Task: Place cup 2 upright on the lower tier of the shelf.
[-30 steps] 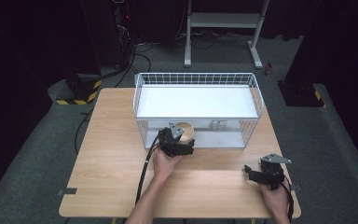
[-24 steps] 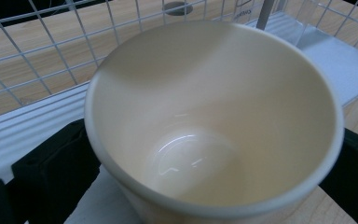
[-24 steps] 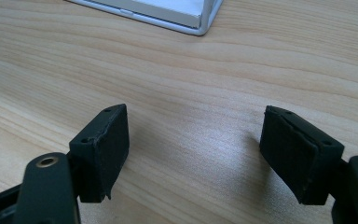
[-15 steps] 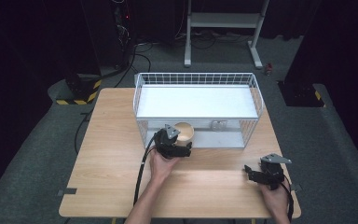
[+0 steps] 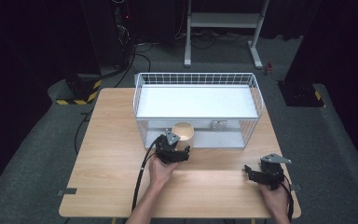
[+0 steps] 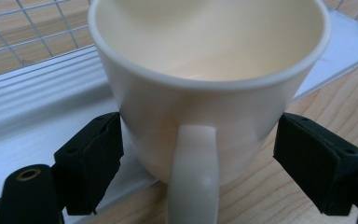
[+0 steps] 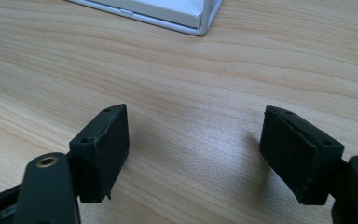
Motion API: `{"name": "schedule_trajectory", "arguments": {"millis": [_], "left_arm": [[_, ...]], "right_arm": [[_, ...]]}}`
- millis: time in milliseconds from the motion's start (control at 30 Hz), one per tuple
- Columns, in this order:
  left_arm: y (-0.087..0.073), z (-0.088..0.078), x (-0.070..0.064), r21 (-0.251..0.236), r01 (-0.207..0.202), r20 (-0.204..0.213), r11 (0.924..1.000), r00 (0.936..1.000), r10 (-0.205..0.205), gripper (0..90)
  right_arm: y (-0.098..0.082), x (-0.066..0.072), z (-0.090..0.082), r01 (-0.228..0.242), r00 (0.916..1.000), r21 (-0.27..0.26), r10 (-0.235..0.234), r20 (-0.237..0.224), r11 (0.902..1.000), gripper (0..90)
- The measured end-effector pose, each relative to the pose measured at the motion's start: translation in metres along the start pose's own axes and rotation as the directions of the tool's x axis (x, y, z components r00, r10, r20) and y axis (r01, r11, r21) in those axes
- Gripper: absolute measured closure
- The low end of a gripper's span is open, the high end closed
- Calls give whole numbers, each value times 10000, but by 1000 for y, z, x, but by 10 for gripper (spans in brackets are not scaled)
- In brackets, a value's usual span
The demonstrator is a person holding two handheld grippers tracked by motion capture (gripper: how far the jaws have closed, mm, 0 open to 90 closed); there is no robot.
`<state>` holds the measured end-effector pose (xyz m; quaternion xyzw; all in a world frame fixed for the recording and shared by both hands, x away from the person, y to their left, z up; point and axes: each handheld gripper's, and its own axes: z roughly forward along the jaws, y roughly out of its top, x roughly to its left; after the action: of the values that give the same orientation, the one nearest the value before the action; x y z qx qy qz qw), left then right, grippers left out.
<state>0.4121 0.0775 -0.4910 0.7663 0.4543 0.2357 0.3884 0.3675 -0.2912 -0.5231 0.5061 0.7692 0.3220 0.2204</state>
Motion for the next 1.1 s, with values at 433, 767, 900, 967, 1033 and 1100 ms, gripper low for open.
{"name": "schedule_trajectory", "arguments": {"millis": [433, 767, 900, 967, 1033, 1100], "left_arm": [[2, 4, 0, 75, 27, -358, 10000, 9994, -25, 250], [5, 12, 2, 214, 18, -723, 9998, 9974, -2, 369], [5, 16, 3, 345, 183, -834, 9992, 9964, -154, 428], [7, 17, 2, 406, 11, -963, 9992, 9953, 29, 454], [9, 18, 2, 401, -31, -1036, 9992, 9946, 72, 481], [11, 19, 3, 438, -95, -1097, 9990, 9939, 142, 504]], "right_arm": [[0, 0, 0, -1, 10000, 2, 1, -8, 10000, 239], [0, 0, 0, 3, 10000, 3, -3, -10, 10000, 239], [0, 0, 0, 2, 10000, 2, -2, -8, 10000, 239], [0, 0, 0, -18, 10000, 10, 18, -9, 10000, 239], [0, 0, 0, -20, 10000, 9, 20, -9, 10000, 239], [0, 0, 0, -21, 10000, 10, 21, -8, 10000, 239]]}}
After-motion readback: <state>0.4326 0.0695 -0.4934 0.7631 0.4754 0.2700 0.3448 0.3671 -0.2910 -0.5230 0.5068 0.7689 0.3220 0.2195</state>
